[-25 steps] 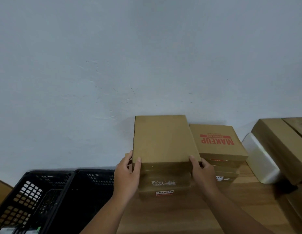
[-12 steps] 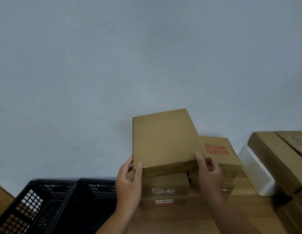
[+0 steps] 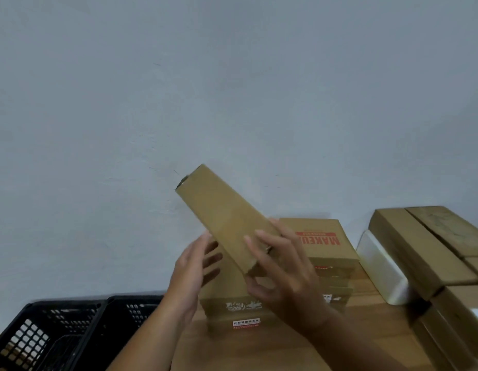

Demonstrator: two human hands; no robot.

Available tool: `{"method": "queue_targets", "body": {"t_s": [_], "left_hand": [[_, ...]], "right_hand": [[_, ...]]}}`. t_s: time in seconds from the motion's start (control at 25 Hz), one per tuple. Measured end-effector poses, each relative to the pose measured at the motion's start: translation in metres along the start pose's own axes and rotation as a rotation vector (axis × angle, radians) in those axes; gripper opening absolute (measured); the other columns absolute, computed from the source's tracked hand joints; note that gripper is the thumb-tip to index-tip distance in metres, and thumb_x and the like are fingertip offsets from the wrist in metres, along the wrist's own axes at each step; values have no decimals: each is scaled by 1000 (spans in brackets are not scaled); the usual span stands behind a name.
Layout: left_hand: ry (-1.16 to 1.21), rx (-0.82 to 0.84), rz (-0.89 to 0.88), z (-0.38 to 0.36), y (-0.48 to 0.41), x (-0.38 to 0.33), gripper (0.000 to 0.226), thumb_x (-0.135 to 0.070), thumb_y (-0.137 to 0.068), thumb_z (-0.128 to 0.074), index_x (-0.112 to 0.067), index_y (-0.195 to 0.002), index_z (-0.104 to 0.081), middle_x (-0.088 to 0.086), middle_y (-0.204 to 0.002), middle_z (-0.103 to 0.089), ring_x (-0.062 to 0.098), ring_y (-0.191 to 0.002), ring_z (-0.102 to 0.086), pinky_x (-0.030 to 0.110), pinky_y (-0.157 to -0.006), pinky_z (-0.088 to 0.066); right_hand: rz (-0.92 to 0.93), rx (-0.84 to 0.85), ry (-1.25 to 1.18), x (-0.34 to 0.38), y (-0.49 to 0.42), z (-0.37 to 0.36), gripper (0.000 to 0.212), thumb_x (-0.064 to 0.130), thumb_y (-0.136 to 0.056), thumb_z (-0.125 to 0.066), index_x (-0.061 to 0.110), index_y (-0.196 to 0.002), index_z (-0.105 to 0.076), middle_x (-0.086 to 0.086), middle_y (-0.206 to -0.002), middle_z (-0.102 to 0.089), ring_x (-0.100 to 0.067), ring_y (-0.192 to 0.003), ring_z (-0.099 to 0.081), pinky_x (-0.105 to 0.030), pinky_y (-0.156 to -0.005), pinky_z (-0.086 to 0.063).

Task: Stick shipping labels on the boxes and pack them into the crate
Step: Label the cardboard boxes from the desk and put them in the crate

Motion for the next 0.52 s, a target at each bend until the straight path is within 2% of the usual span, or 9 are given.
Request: {"method": "queue_targets", "body": {"t_s": [0.08, 0.2, 0.32, 0.44, 0.52], "left_hand": [[-4, 22, -6, -8, 6, -24, 53, -68, -88, -60, -30, -124, -67, -4, -115, -76, 17, -105, -73, 41, -91, -60], [17, -62, 22, -10, 16, -28, 83, -79, -61, -76, -30, -126, -59, -6, -113, -76, 17, -102, -74, 42, -88, -61], [47, -107, 81, -10, 21, -18, 108, -80, -42, -86, -32, -130, -47, -5, -116, -73, 20, -102, -74, 45, -91, -60], [29, -122, 65, -8, 21, -14, 107, -69, -44, -91, -39, -133, -40, -4, -119, -70, 22, -102, -73, 46, -92, -59], [32, -144, 37, 1, 21, -11, 100, -63, -48, -90, -45, -134, -43, -5, -122, -69, 22, -103, -72, 47, -92, -59]], "right_hand": [[87, 62, 17, 17, 6, -8, 47, 16, -83, -77, 5, -128, -68, -11, -131, -56, -40, -140, -43, -52, -110, -42], [204, 82, 44, 38, 15, -10, 41, 12, -87, -74, 5, -127, -69, -11, -133, -57, -39, -141, -43, -56, -111, -40], [327, 80, 102, 57, 24, -11, 30, 15, -92, -73, 11, -122, -73, -8, -126, -68, -34, -138, -49, -53, -109, -44], [347, 118, 114, 71, 26, -16, 29, 20, -93, -72, 16, -121, -74, -2, -128, -69, -28, -139, -50, -48, -107, -47], [278, 144, -31, 74, 19, -12, 47, 28, -86, -73, 17, -132, -66, -3, -138, -62, -27, -140, -48, -47, -108, -44]]}}
Point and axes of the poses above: each hand's wrist, its own y-axis away from the middle knuckle, its own z-axis out of the back of the hand, x = y × z, the point moved 9 cm from there along -y, towards the middle knuckle
